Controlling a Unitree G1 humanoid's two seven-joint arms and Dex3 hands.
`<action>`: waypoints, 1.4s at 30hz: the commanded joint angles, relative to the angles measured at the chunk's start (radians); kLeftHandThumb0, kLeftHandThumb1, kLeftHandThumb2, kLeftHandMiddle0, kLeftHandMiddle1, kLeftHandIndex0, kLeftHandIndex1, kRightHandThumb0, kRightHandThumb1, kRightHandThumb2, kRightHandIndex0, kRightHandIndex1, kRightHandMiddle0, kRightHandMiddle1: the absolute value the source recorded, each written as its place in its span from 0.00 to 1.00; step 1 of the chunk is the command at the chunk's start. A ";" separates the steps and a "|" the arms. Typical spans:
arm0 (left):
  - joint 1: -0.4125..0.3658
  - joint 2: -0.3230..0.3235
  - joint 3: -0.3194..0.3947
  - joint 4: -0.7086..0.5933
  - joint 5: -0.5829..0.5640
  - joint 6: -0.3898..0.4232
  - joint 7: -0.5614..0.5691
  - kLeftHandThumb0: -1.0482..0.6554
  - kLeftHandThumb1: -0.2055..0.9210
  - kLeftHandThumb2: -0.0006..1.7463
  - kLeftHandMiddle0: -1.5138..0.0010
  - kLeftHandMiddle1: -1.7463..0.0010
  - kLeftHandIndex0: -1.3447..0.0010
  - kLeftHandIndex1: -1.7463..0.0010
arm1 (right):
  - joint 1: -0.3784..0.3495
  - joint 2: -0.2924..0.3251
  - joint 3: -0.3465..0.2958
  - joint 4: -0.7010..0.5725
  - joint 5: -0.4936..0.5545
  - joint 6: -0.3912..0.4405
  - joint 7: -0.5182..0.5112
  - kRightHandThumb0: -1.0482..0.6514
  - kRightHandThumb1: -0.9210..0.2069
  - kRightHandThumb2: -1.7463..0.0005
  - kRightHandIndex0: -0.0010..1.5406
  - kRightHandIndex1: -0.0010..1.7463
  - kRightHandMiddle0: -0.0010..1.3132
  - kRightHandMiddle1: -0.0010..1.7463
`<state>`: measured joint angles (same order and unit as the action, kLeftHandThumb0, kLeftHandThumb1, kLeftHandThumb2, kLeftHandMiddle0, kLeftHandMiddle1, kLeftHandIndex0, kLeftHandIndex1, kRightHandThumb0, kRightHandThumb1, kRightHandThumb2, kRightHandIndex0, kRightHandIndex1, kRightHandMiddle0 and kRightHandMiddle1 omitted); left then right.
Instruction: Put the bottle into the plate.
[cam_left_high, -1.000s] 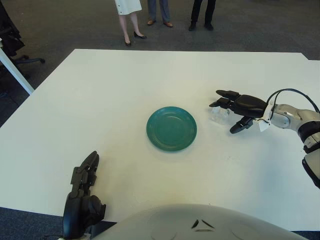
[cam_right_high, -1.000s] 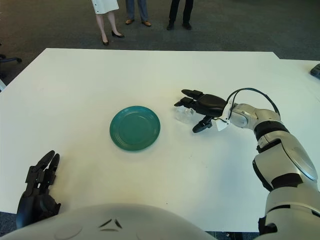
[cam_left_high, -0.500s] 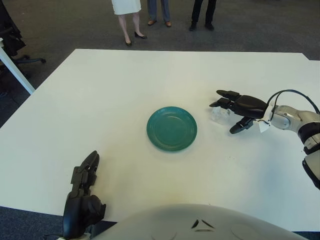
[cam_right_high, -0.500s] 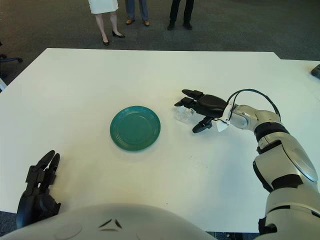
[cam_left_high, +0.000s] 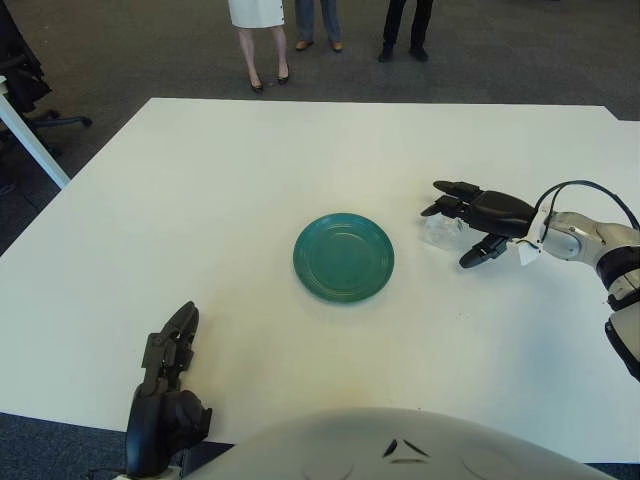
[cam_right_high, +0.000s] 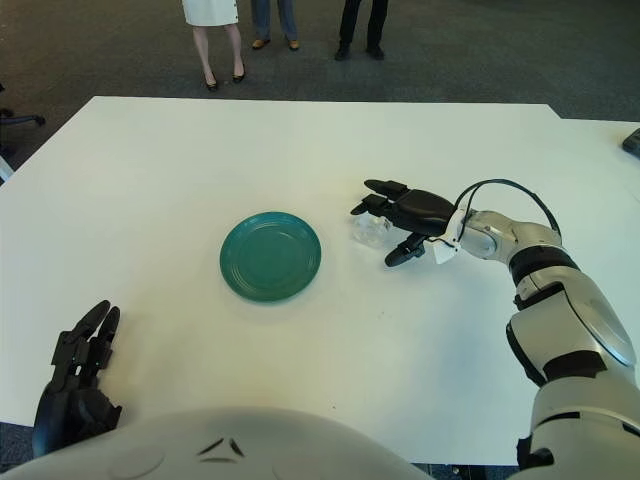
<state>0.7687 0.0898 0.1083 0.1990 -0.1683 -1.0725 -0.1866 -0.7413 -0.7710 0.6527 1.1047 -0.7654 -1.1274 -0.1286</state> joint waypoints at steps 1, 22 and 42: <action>0.008 -0.008 -0.002 0.033 0.014 0.027 -0.003 0.00 1.00 0.57 0.82 0.99 1.00 0.58 | 0.056 0.009 0.020 0.008 -0.028 0.000 0.053 0.06 0.00 0.81 0.21 0.74 0.14 0.86; -0.020 -0.028 0.003 0.037 0.022 0.016 0.011 0.00 1.00 0.56 0.80 0.99 1.00 0.56 | 0.046 0.004 0.055 -0.008 -0.158 -0.030 -0.139 0.10 0.00 0.69 0.69 1.00 0.74 1.00; -0.049 -0.037 0.012 0.066 0.027 0.013 0.020 0.00 1.00 0.56 0.80 1.00 1.00 0.58 | 0.011 0.026 0.104 0.040 -0.220 -0.066 -0.228 0.02 0.00 0.59 0.79 1.00 0.83 1.00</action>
<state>0.7189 0.0687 0.1207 0.2303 -0.1517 -1.0974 -0.1735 -0.7441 -0.7681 0.7347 1.1201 -0.9603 -1.1761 -0.3836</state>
